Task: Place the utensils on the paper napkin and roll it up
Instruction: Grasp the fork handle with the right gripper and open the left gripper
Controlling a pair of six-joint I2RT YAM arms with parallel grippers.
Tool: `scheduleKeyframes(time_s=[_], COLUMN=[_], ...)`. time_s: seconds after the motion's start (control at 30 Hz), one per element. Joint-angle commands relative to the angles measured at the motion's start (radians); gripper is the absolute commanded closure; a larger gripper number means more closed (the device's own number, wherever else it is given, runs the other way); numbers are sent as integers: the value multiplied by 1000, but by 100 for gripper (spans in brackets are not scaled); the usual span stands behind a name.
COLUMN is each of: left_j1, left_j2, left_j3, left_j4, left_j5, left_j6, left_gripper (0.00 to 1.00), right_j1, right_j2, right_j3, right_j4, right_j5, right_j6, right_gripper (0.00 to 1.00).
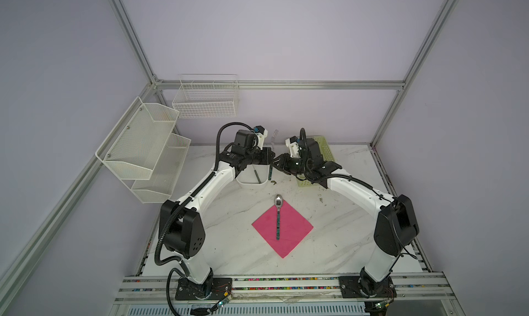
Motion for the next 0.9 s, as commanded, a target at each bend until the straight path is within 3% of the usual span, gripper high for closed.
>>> scheduleKeyframes(time_s=[0.0,0.23,0.47,0.7,0.87], left_j1=[-8,-9,-9,-7,-4], left_j2=[-62,-63,-51,-73,-109], left_j3=[-40,-45,-44,-50,-64], left_j4=[49,49,36,10,-20], left_j5=[13,16,5,-49,-95], left_j6=[2,5,8,24,63], left_gripper=[100,100,100,77,71], right_j1=[0,0,0,0,16], right_j2=[16,32,35,16,-14], right_j3=[30,38,40,28,0], right_j4=[2,25,11,-46,-153], right_j5=[34,23,24,51,102], right_j6=[16,24,16,5,-20], right_gripper=[70,75,86,91,91])
